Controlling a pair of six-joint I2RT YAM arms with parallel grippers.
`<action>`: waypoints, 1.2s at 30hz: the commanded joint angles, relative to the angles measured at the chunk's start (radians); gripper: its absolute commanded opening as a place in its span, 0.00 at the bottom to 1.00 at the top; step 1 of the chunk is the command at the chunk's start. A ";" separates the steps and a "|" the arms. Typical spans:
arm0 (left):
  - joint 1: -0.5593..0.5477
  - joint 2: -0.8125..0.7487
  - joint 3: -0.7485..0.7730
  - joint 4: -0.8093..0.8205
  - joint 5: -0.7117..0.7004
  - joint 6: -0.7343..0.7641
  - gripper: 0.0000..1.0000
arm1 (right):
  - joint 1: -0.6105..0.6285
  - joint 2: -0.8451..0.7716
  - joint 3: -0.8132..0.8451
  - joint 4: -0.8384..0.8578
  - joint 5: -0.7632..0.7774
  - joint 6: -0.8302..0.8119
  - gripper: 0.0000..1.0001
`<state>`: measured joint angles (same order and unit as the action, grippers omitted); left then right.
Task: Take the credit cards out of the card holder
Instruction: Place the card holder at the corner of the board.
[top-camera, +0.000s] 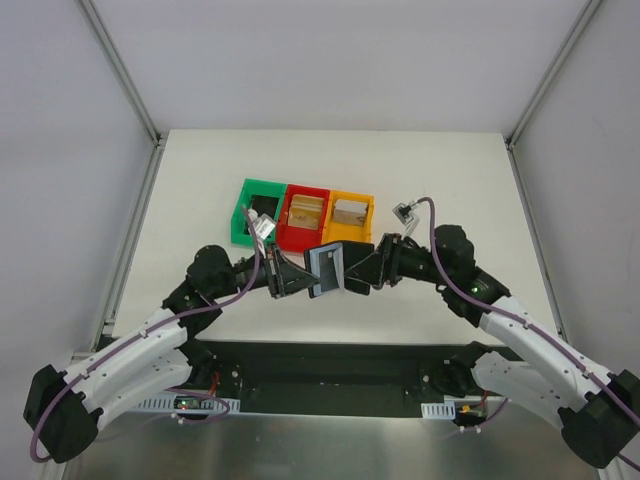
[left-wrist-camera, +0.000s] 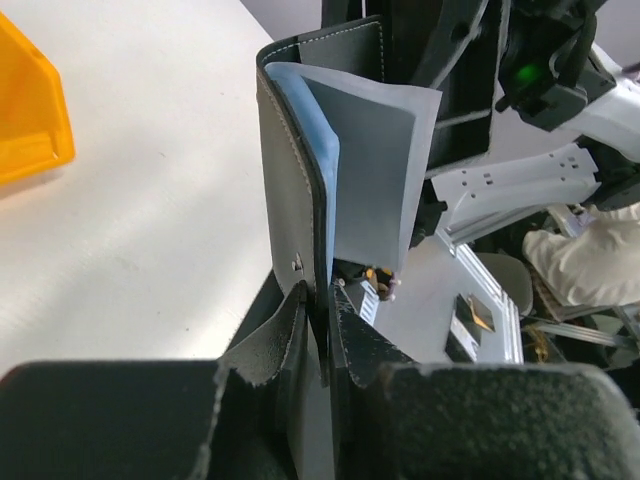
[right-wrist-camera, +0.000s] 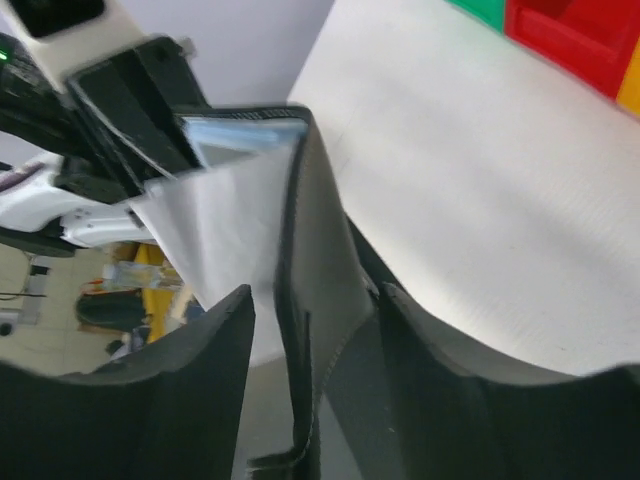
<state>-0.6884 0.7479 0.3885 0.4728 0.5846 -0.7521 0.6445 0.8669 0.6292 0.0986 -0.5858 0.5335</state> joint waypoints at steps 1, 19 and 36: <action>-0.010 -0.021 0.180 -0.264 -0.064 0.134 0.00 | -0.005 -0.049 0.047 -0.124 0.090 -0.113 0.64; -0.069 0.111 0.362 -0.608 -0.284 0.180 0.00 | 0.110 -0.148 0.299 -0.497 0.431 -0.333 0.61; -0.111 0.048 0.136 -0.358 -0.235 0.059 0.00 | 0.320 0.079 0.123 -0.258 0.460 -0.273 0.32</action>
<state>-0.7925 0.8242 0.6014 -0.0456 0.3145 -0.6262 0.9611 0.9241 0.7830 -0.2569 -0.1349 0.2501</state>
